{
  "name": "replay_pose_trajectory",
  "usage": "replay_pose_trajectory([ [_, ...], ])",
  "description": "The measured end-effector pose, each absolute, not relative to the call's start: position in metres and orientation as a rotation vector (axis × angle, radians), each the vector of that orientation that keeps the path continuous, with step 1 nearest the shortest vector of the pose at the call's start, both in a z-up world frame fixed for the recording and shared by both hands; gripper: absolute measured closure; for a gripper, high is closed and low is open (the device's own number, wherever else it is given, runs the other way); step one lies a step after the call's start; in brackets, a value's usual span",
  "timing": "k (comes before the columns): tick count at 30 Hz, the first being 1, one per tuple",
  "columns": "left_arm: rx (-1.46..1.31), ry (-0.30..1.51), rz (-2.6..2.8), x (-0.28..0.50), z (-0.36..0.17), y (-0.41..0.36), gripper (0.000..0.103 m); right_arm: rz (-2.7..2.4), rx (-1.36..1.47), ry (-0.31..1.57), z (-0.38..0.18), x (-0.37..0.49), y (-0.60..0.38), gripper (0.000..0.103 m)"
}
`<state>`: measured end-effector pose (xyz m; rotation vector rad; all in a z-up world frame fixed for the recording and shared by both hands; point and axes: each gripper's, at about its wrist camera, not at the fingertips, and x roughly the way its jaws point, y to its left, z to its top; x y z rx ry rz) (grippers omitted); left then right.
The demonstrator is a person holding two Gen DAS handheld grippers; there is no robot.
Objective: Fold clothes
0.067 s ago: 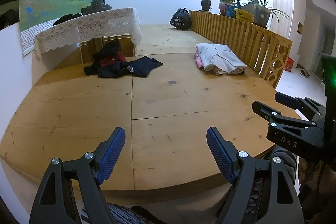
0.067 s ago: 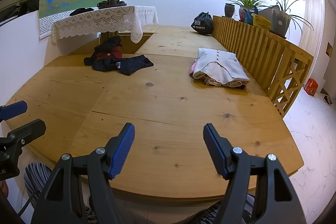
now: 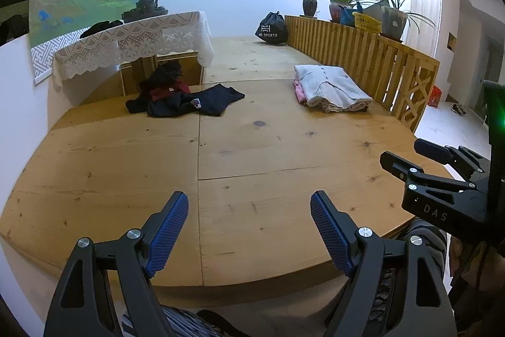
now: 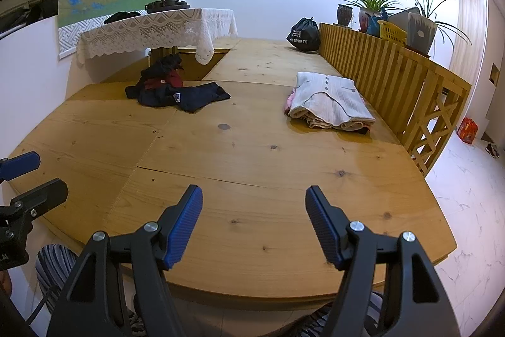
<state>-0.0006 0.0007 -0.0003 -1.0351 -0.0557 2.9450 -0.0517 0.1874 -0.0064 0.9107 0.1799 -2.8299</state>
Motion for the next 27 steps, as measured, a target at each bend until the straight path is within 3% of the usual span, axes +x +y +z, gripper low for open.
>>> replay_pose_trajectory([
  [27,-1.050,-0.025,2.935,-0.0074,-0.0026,0.0035,0.025,-2.821,0.940,0.196,-0.0108,-0.0575,0.1837,0.036],
])
